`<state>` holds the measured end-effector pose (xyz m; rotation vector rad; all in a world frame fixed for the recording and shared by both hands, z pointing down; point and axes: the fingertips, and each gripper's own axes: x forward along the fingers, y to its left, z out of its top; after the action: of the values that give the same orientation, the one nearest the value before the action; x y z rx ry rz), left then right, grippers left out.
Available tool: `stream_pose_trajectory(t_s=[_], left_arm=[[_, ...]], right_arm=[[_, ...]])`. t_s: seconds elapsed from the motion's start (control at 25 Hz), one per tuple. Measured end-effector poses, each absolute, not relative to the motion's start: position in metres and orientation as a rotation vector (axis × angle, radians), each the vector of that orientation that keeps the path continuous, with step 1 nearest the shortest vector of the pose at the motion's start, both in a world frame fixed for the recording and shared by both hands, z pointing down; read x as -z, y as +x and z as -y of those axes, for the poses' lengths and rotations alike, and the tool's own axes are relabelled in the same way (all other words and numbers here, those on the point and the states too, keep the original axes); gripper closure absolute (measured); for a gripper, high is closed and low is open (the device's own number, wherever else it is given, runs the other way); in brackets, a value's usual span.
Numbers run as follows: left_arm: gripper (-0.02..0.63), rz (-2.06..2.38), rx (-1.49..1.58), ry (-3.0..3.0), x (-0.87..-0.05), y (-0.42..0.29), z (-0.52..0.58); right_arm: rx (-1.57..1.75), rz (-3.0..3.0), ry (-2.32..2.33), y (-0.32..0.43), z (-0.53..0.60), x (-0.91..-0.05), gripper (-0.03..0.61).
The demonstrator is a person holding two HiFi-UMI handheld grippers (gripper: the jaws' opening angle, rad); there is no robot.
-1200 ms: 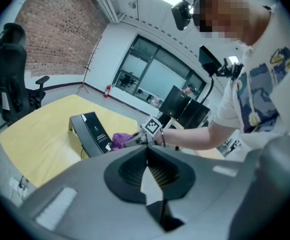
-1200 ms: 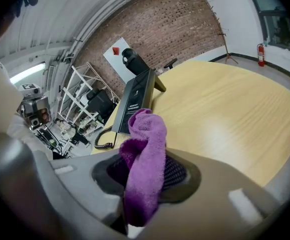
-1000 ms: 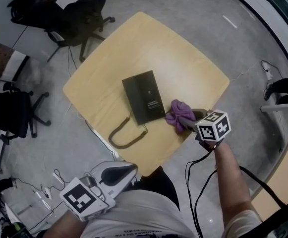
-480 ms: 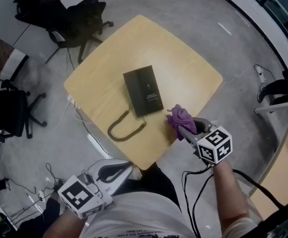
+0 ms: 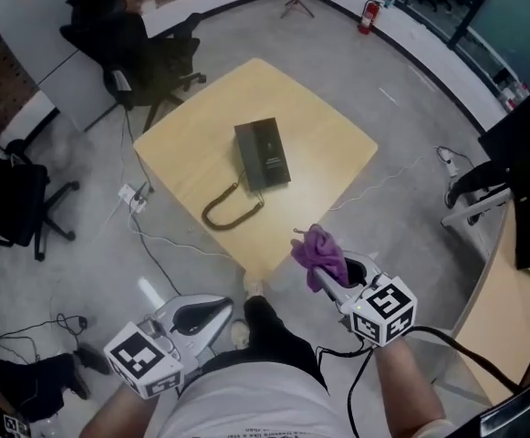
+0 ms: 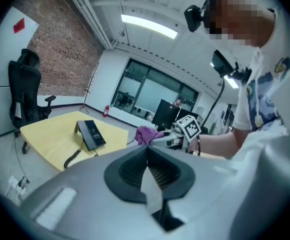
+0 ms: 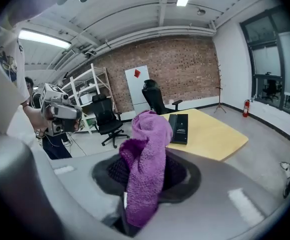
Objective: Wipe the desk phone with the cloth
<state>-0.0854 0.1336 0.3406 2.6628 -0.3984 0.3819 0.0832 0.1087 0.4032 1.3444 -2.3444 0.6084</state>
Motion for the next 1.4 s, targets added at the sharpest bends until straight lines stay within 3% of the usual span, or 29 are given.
stream_pose_trajectory(t_s=[0.48,1.0,1.4], left_arm=[[0.609,0.490,-0.344,2.720,-0.332,-0.109,-0.221],[0.609,0.622,-0.347,2.652,-0.329,-0.046,-0.337],[0.609,0.577,-0.367,2.653,-0.329,-0.038,-0.368]], right_arm=[[-0.394,2.417,1.346,0.051,-0.218,-0.352,0.457],[-0.298,2.531,1.178,0.087,-0.333,-0.331,0.457],[-0.273,2.554,1.176,0.081,-0.366,-0.322,0.457]])
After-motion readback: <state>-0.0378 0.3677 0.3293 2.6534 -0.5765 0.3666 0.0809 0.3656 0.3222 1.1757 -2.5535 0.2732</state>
